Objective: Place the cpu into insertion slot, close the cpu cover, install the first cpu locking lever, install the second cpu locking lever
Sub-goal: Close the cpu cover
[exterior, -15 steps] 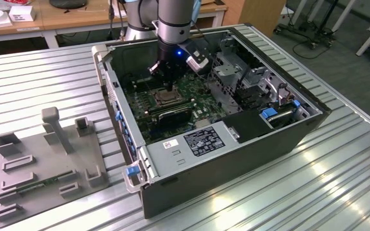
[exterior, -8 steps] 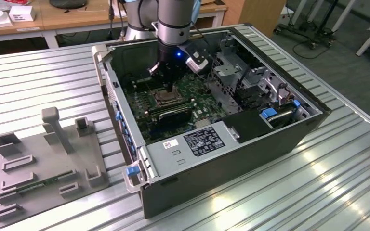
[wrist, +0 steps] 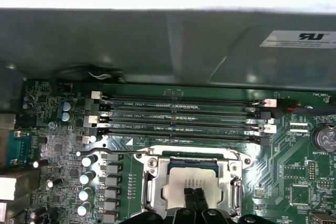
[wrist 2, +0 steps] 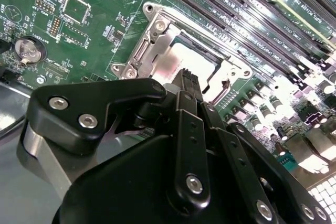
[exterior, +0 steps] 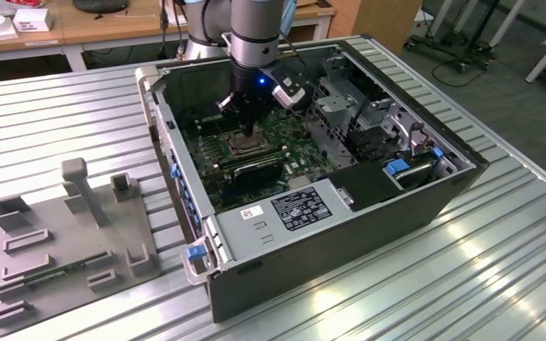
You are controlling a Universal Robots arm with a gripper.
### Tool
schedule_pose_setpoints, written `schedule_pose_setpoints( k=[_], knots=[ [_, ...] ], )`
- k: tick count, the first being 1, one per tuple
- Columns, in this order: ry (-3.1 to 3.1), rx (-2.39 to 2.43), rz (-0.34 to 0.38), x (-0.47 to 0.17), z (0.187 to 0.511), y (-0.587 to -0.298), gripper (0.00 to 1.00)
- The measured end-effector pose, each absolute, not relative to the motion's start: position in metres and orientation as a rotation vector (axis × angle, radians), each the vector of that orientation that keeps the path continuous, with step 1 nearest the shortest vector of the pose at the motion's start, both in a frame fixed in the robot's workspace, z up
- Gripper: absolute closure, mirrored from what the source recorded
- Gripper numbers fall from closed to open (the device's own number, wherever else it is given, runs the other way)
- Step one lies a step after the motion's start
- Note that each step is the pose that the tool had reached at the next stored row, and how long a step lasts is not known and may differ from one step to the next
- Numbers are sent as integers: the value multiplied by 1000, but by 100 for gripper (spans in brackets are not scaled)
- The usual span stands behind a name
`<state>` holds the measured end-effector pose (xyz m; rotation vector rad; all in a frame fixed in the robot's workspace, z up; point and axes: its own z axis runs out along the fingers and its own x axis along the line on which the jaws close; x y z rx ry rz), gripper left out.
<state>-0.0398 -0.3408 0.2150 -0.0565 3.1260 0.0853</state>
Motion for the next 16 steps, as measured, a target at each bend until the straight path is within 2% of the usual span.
schedule_pose_setpoints(
  k=[16],
  knots=[
    [3121, -57, 85, -47, 215, -341, 89]
  ],
)
